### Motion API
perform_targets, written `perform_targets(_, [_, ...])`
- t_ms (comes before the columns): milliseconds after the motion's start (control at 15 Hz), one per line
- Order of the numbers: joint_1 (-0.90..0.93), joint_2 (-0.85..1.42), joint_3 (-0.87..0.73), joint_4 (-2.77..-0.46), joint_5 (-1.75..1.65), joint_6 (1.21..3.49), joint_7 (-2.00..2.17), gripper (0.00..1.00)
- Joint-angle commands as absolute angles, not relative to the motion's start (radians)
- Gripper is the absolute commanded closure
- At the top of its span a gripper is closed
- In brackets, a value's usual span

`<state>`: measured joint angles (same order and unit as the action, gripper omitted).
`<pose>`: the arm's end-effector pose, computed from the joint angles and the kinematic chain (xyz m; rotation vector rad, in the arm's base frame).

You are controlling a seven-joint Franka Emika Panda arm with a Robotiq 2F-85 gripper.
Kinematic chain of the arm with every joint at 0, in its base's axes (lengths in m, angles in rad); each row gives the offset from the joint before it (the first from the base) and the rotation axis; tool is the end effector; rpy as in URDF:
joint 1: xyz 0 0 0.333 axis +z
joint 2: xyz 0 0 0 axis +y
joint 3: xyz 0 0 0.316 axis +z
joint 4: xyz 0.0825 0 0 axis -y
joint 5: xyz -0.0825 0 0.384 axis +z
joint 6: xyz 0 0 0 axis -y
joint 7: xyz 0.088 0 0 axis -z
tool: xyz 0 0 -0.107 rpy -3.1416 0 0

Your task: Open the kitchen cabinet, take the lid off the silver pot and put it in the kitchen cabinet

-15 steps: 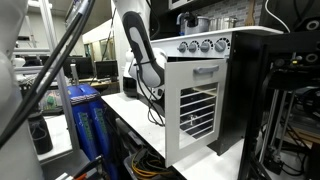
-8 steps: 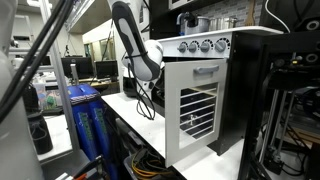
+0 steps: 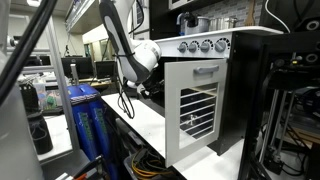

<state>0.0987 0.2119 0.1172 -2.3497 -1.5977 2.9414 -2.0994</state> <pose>0.4669 0.1698 0.2476 -0.8838 2.4161 -0.3551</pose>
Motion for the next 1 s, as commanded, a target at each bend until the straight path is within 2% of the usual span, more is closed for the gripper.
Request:
perform_targets(0, [0.063, 0.187, 0.112, -2.447, -1.456, 3.053, -2.234, 0.0])
perform_targets(267, [0.017, 0.197, 0.107, -2.544, -1.328, 3.113, -2.391, 0.0])
perform_targets(800, [-0.092, 0.204, 0.122, -2.634, -1.094, 3.067, -2.666, 0.0])
perform_targets(933, [-0.122, 0.222, 0.127, -2.619, -1.159, 3.059, -2.605, 0.0])
